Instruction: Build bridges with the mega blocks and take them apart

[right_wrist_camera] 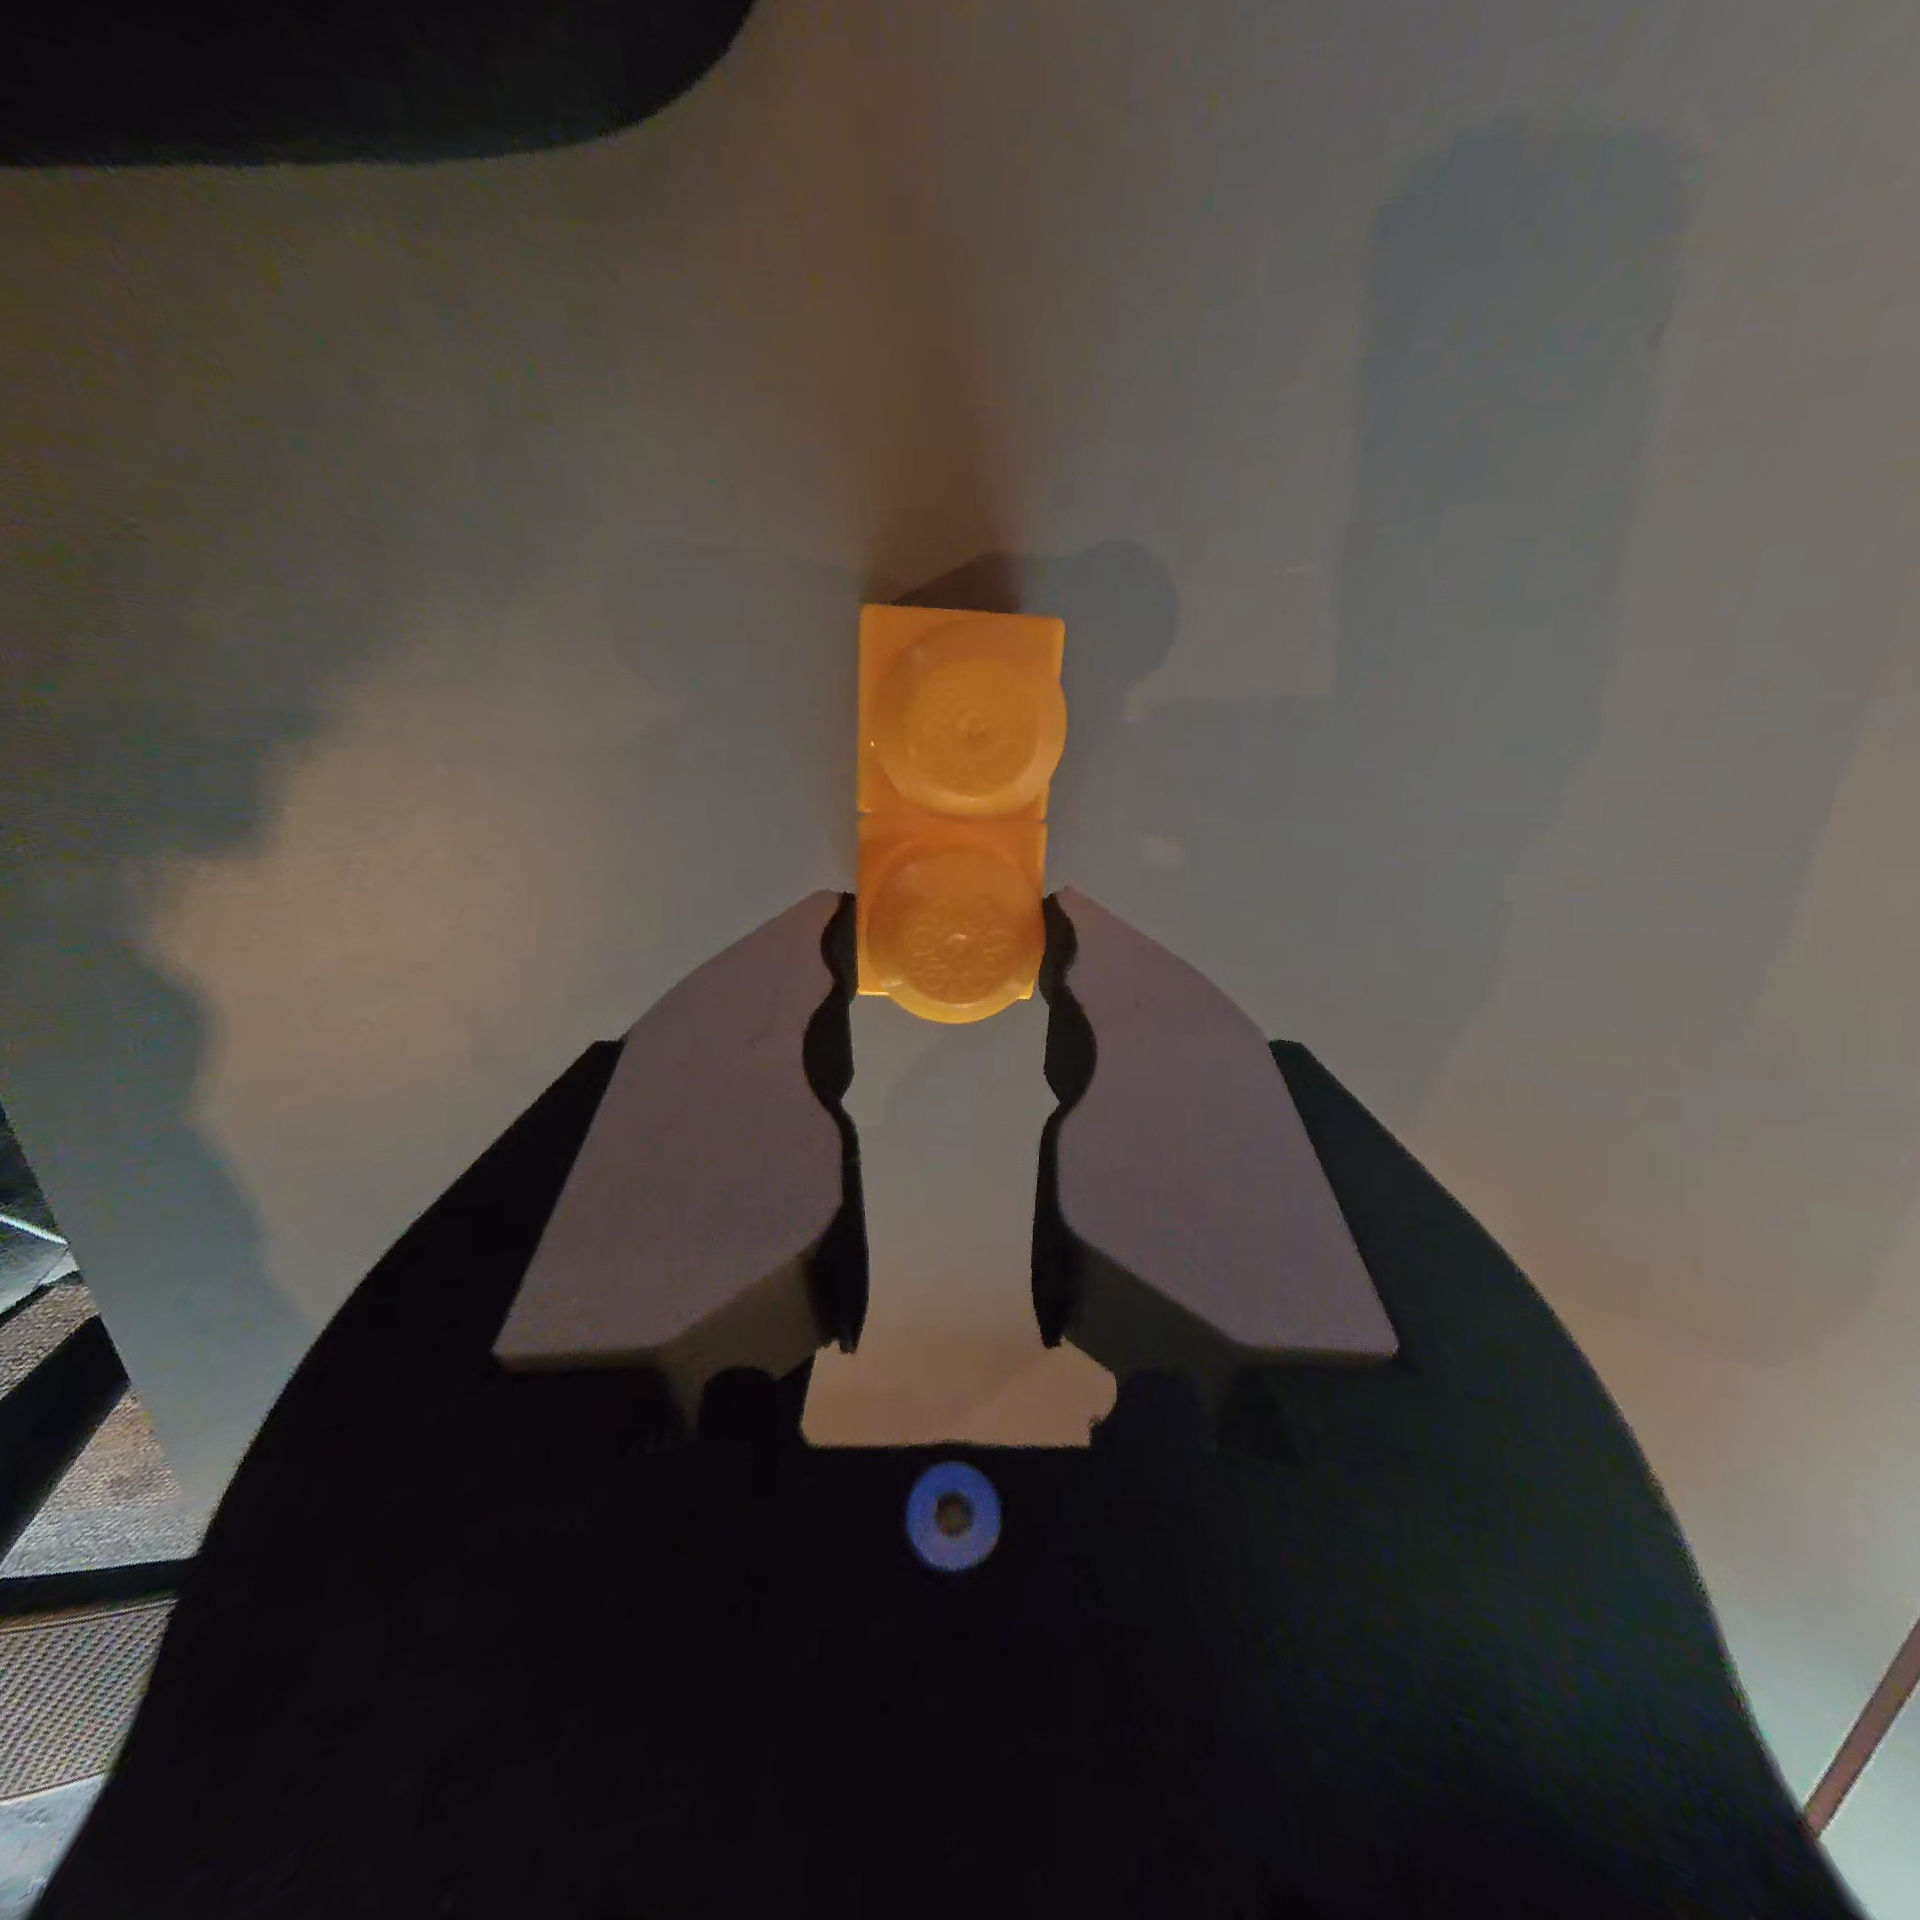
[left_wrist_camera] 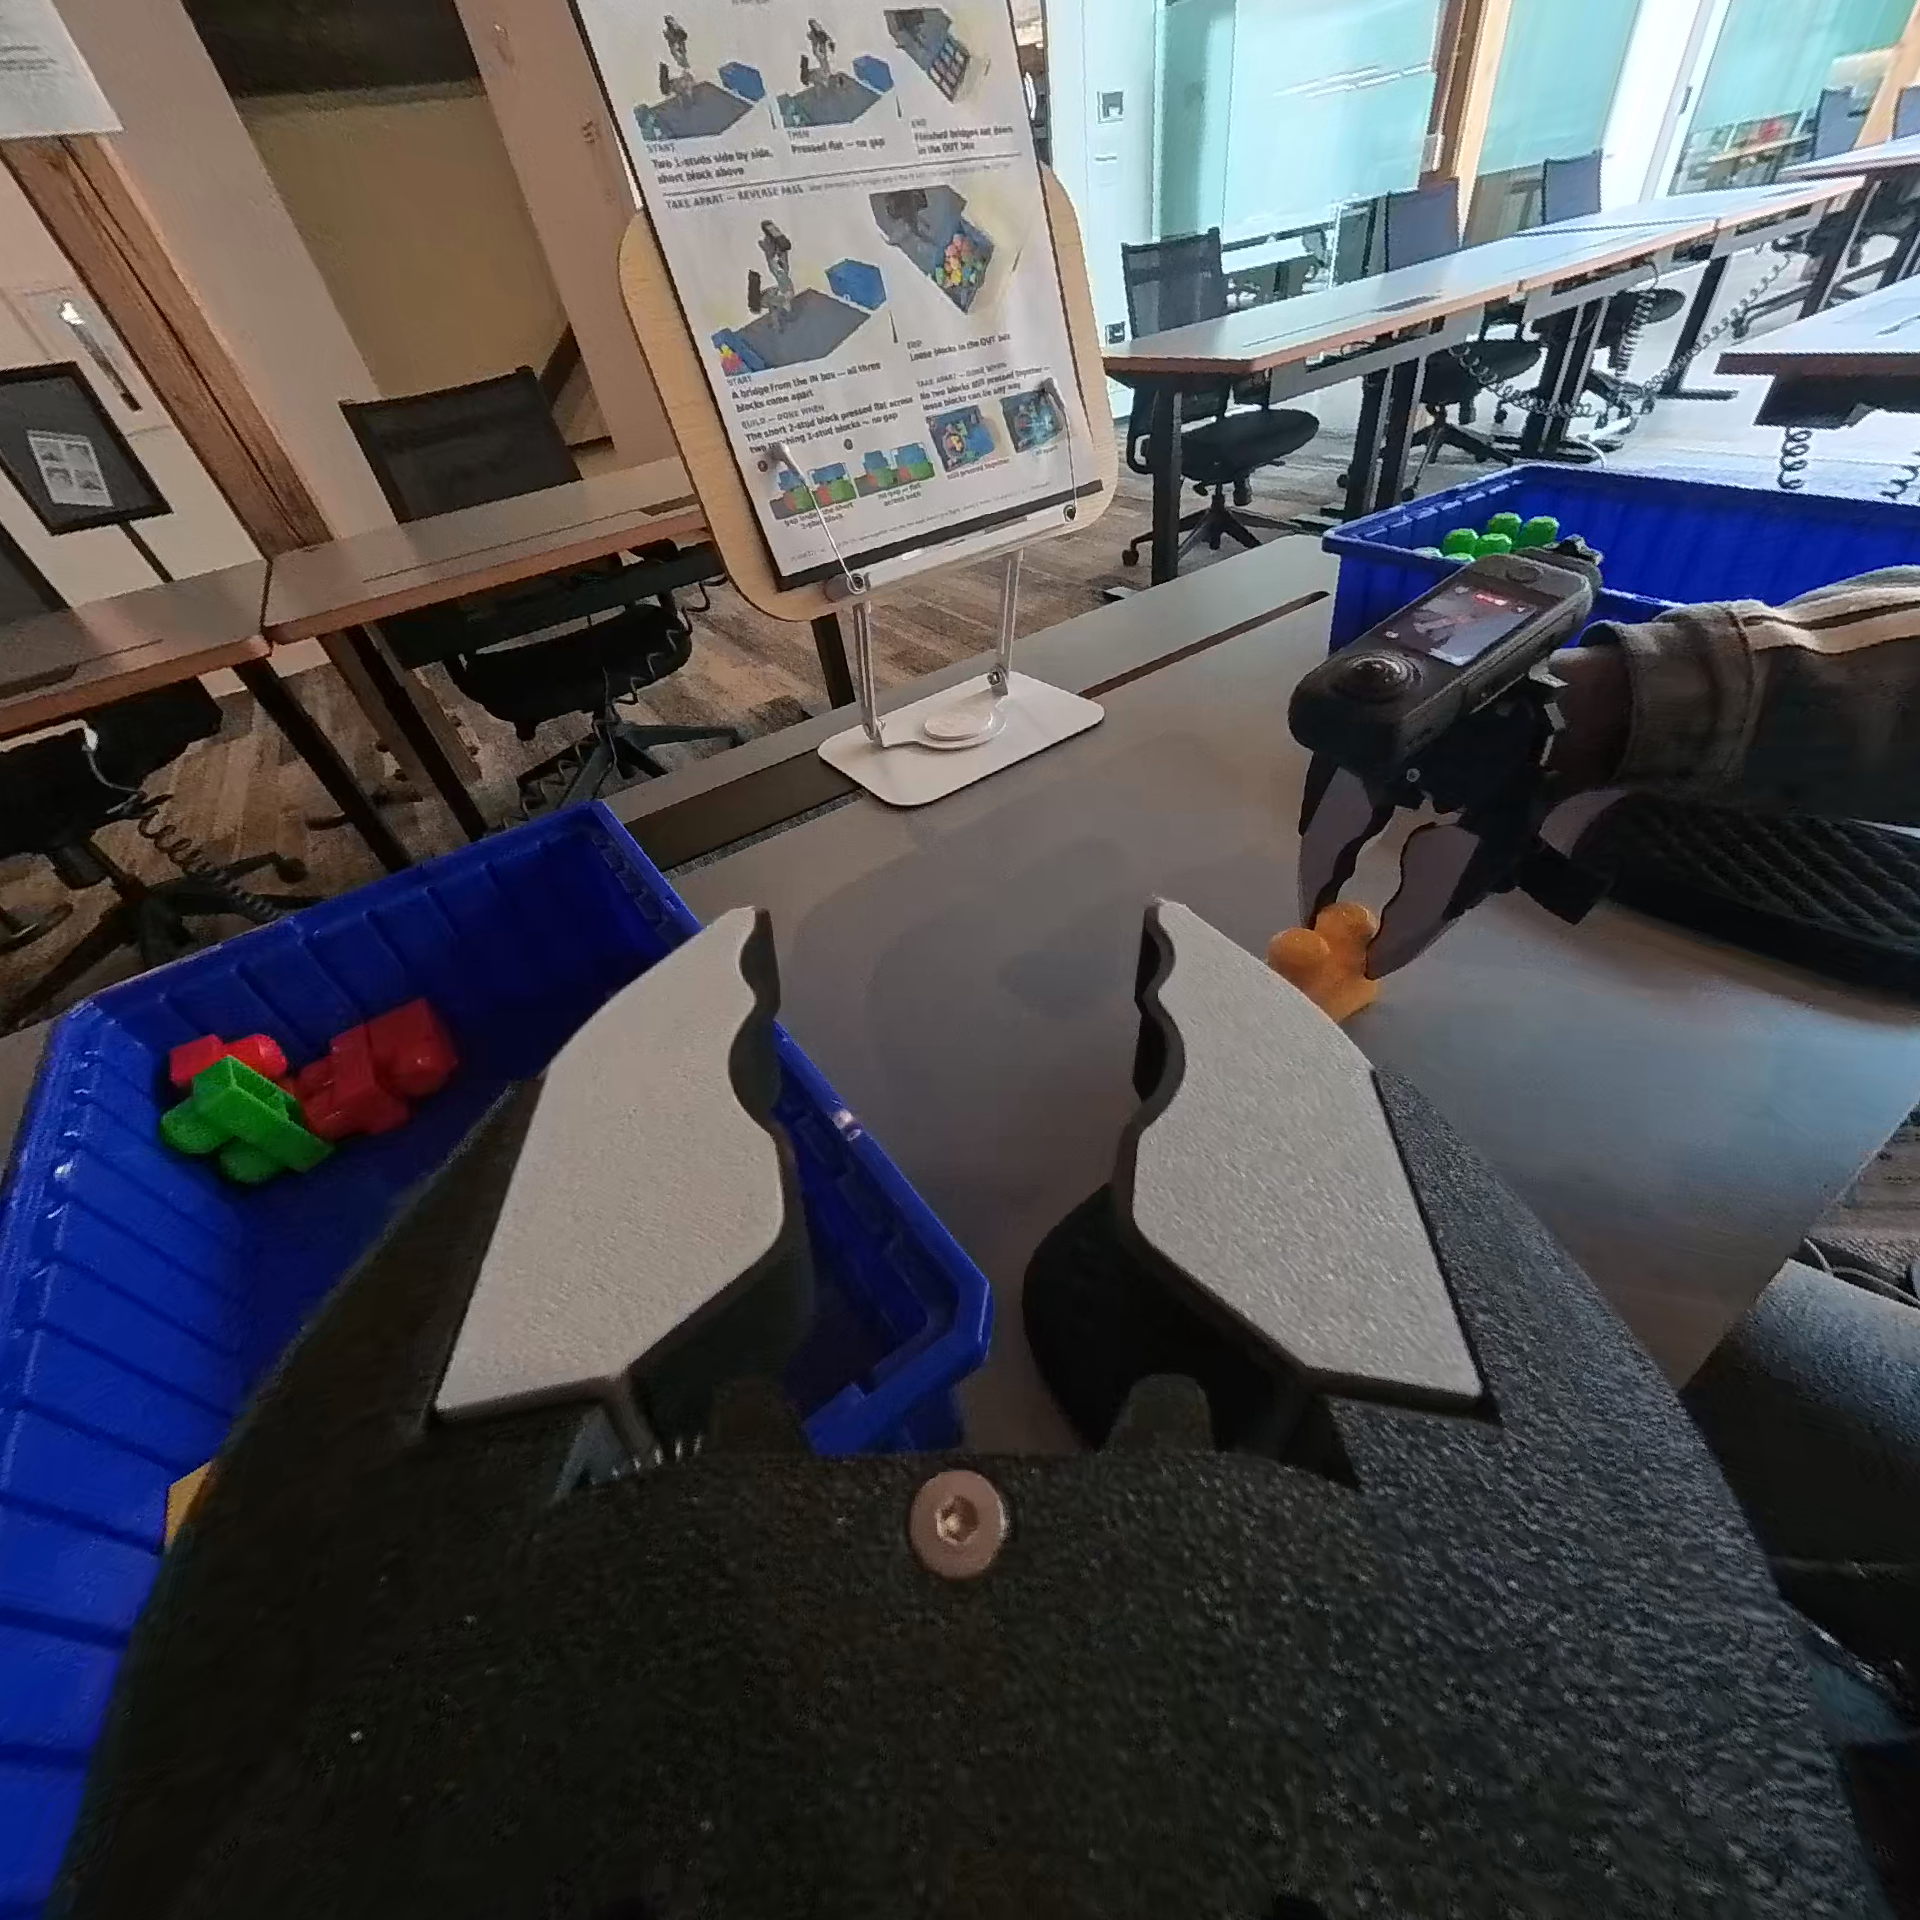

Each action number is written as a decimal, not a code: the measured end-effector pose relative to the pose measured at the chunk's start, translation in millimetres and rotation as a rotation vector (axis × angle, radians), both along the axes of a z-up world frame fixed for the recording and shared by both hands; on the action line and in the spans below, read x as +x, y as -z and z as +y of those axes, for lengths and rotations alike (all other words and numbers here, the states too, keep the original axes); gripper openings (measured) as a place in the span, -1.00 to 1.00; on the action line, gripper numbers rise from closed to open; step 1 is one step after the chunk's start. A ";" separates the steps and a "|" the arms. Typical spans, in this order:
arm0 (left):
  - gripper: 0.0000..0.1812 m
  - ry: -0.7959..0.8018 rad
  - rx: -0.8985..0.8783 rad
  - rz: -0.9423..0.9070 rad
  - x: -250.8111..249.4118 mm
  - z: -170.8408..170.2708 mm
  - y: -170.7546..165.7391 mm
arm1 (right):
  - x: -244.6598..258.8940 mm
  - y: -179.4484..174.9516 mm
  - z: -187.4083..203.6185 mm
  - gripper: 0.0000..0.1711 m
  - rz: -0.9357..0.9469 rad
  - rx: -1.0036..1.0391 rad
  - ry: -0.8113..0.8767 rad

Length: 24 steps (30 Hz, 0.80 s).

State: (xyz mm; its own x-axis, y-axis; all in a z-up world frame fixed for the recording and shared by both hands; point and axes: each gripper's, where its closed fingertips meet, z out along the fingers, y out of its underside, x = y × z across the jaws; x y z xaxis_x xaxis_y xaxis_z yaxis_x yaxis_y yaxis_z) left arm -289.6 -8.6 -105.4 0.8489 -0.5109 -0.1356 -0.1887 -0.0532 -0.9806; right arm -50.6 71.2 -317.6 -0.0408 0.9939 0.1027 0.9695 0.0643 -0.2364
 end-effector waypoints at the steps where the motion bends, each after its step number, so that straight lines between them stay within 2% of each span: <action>1: -0.27 0.004 -0.005 0.004 0.6 0.2 1.3 | -0.6 0.0 -0.3 -0.61 0.003 -0.002 -0.001; 6: -0.26 0.032 -0.043 0.032 6.1 1.9 10.5 | -3.6 -2.9 -1.3 -0.59 0.029 -0.015 0.010; 9: -0.25 0.040 -0.058 0.050 7.9 3.4 15.0 | -4.6 -8.4 -3.2 -0.40 0.051 -0.032 0.029; 13: -0.19 0.045 -0.050 0.049 3.4 4.4 17.0 | -2.0 -21.0 -4.2 -0.32 0.101 -0.018 0.040; 16: -0.19 0.037 -0.049 0.024 -10.9 1.8 16.0 | 0.5 -38.7 -9.7 -0.31 0.192 -0.010 0.049; 20: -0.36 0.025 -0.068 0.026 -39.4 -0.9 16.1 | 13.8 -67.8 -17.0 -0.36 0.315 0.033 0.073; 24: -0.30 -0.042 -0.236 0.119 -79.2 8.5 32.3 | 33.4 -97.9 -26.1 -0.36 0.434 0.083 0.096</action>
State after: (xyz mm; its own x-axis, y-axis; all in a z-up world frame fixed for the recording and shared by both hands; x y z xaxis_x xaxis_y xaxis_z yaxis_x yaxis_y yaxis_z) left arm -368.8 -0.1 -137.8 0.8551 -0.5052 -0.1169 -0.2949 -0.2884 -0.9110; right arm -17.2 45.1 -219.7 0.1159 0.9787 0.1692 0.7841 0.0144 -0.6205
